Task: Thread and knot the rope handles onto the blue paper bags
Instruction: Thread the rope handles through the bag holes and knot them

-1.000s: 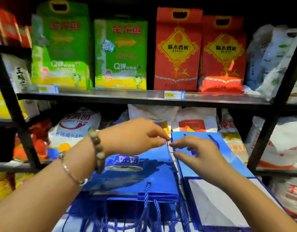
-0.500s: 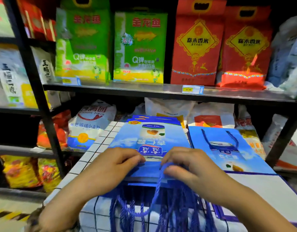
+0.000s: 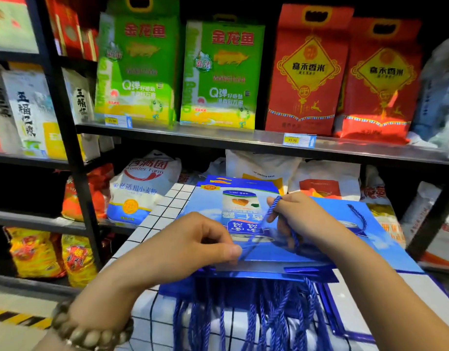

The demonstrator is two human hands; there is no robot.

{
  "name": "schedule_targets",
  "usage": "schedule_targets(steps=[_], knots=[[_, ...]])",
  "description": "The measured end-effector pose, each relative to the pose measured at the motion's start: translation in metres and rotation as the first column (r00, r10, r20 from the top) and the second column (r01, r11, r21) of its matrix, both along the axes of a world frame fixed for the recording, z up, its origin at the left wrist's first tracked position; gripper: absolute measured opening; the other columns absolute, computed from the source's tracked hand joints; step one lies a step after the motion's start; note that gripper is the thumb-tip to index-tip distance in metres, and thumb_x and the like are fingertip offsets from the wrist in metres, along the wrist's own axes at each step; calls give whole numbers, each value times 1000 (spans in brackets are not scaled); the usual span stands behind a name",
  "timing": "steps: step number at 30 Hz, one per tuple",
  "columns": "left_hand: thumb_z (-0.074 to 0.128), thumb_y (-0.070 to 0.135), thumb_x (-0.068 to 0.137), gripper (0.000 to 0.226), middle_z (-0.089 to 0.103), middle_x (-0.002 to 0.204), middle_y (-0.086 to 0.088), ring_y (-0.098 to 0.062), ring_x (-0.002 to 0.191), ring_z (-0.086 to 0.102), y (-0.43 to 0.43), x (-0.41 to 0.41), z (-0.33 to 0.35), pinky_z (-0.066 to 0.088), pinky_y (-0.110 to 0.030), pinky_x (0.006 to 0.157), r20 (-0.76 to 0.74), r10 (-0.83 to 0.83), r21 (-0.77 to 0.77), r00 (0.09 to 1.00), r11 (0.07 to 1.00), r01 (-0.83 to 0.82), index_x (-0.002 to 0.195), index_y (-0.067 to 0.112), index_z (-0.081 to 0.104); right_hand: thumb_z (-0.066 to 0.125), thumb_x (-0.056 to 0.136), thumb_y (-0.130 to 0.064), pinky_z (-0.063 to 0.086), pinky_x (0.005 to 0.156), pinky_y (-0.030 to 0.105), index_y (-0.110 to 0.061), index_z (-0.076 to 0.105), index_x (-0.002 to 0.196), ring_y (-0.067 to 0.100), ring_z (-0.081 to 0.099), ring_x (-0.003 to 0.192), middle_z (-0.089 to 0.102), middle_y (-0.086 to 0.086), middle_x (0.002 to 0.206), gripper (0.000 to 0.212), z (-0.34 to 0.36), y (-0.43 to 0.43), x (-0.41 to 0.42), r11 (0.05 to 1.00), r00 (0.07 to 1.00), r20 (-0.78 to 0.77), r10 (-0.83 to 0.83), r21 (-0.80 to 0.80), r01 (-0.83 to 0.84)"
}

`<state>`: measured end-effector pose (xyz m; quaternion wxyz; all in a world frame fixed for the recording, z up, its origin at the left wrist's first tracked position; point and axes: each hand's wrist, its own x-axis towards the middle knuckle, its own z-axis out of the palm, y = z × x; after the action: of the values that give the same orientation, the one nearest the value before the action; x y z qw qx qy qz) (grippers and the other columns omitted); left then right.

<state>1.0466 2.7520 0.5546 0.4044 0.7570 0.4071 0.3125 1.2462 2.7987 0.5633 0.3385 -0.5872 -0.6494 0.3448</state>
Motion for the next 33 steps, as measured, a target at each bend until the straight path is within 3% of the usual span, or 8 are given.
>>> schedule_targets(steps=[5,10,17,20,22,25,29,33], knots=[[76,12,71,12,67,67,1,-2,60,54,5,-19,6,41,-11,57,-24,-55,-137,998,989,51,65,20,69,41,91,-12,35,35,20,-7,58,67,16,41,26,47,-1,35,30,-7,3,18,996,996,90,-15,-85,22],[55,8,89,16,68,65,-6,-13,56,64,14,-14,1,43,-14,48,128,168,-199,978,970,-140,73,8,59,58,88,-20,33,35,17,-10,56,76,10,45,31,52,-1,47,16,-8,0,28,999,974,228,2,-36,6],[50,12,93,17,67,60,-2,-14,48,64,18,-2,-4,41,-15,38,242,271,-266,932,942,-205,76,12,52,74,71,-34,41,74,33,-30,45,120,15,50,84,50,-9,91,57,11,-28,22,921,793,553,-257,390,27],[50,13,93,18,65,60,0,-14,48,64,17,5,-3,41,-15,36,280,288,-262,915,941,-216,75,13,52,68,77,-32,40,71,30,-27,63,94,12,50,80,47,-12,85,18,14,-48,3,717,841,464,-278,683,-140],[50,12,93,17,64,62,0,-12,49,64,17,9,-3,41,-15,36,303,285,-251,909,944,-212,76,13,51,64,76,-40,46,69,33,-29,65,78,8,52,73,53,-15,77,11,11,-60,-14,764,859,509,-45,572,-298],[52,12,92,16,63,65,-1,-5,46,60,15,14,-3,43,-16,38,310,273,-228,911,951,-208,76,12,53,65,75,-50,45,83,32,-32,66,93,5,53,91,58,-15,93,25,-5,-63,-32,836,750,602,273,238,-495],[55,12,90,16,63,62,3,0,48,56,13,15,-8,43,-15,42,278,290,-171,916,953,-249,75,13,58,51,83,-53,43,82,28,-33,63,102,3,51,104,59,-16,105,31,-19,-55,-29,809,752,628,200,327,-489],[56,12,89,18,68,66,12,4,62,60,8,8,-17,47,-12,62,233,236,39,944,967,-251,80,26,64,30,82,-49,43,56,29,-30,61,86,13,61,76,64,-12,81,36,-32,-49,-29,733,757,651,57,487,-475]])
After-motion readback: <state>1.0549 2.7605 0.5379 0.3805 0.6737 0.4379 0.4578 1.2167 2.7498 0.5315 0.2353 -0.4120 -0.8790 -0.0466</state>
